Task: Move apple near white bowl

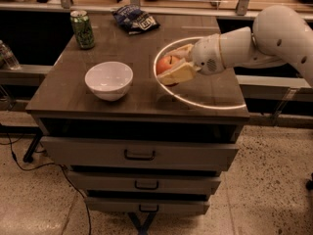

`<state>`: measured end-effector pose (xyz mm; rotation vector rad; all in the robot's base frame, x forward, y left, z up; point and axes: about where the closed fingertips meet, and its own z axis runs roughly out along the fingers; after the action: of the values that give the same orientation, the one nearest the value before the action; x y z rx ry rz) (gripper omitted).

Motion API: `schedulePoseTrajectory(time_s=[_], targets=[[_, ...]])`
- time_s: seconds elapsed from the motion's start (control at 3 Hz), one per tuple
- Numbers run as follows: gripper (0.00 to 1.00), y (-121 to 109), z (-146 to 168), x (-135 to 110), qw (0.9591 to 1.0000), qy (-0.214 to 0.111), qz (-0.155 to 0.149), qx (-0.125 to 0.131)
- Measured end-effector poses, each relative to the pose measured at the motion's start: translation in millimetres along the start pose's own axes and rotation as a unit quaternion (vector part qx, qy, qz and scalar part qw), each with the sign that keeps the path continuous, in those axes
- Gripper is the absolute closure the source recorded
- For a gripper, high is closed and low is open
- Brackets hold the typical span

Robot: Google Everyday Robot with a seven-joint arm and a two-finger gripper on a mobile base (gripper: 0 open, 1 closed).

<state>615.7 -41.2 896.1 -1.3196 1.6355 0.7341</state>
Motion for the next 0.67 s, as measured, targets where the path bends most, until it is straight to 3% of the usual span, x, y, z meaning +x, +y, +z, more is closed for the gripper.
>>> schedulePoseTrajectory(time_s=[0.33,0.67], targets=[[1.00,6.1,24.1,3.8,0.9999,-0.005,-0.008,-0.013],[0.88,10.0,41.2,3.9,0.9995,-0.012,-0.020,-0.024]])
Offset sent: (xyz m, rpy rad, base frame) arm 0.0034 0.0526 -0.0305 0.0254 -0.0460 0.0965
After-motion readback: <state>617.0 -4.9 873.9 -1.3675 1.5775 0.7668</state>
